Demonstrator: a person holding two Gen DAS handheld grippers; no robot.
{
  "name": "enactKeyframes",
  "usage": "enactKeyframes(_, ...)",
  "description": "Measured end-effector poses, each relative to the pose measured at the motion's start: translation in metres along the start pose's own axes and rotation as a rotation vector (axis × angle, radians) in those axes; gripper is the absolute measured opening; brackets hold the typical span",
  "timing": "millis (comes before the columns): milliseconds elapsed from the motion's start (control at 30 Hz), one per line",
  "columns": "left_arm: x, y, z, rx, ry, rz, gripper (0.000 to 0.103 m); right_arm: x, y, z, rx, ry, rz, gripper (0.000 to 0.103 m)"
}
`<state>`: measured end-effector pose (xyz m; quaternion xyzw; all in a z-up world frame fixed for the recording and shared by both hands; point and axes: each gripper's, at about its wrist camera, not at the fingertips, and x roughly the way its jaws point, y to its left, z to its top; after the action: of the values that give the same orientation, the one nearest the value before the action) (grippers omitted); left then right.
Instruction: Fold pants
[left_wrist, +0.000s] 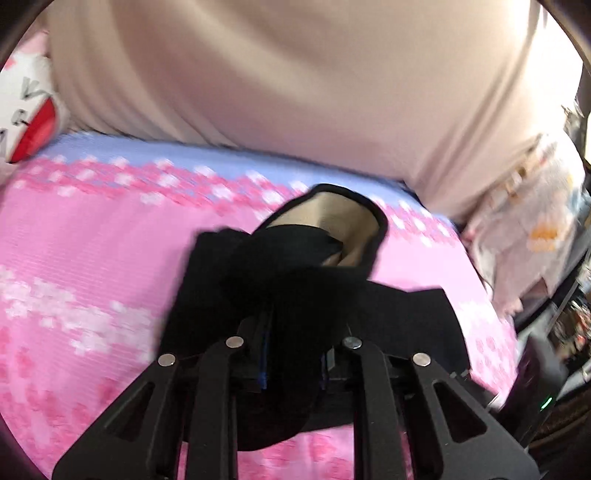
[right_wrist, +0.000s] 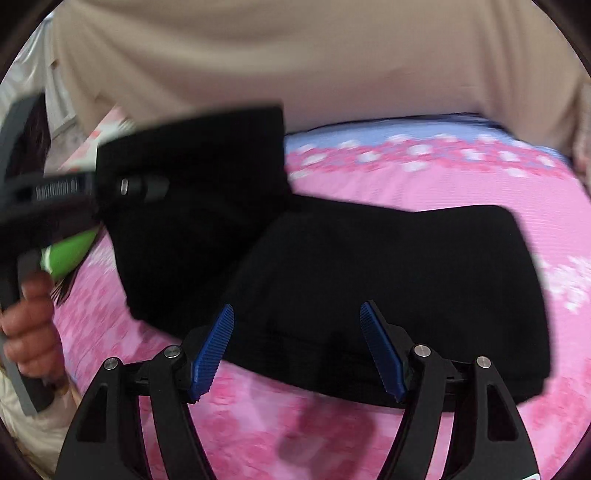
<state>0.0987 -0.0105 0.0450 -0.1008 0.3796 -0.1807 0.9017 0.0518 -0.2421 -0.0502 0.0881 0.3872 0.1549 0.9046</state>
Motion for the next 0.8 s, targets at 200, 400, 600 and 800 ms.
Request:
enactKeyframes(200, -0.032, 0.016, 0.008, -0.022, -0.040, 0.005, 0.017, 0.063, 0.031, 0.003, -0.127, 0.061, -0.097, 0.033)
enactKeyframes(400, -0.049, 0.010, 0.015, -0.012, -0.067, -0.039, 0.017, 0.062, 0.035, 0.026, -0.066, 0.040, -0.040, 0.011)
enactKeyframes(600, -0.046, -0.016, 0.014, 0.018, -0.047, -0.062, 0.017, 0.083, 0.045, 0.021, -0.066, 0.083, 0.075, 0.035)
enactKeyframes(800, -0.020, -0.090, -0.002, 0.151, 0.010, -0.144, 0.017, -0.033, -0.051, 0.011, 0.130, -0.110, -0.026, 0.063)
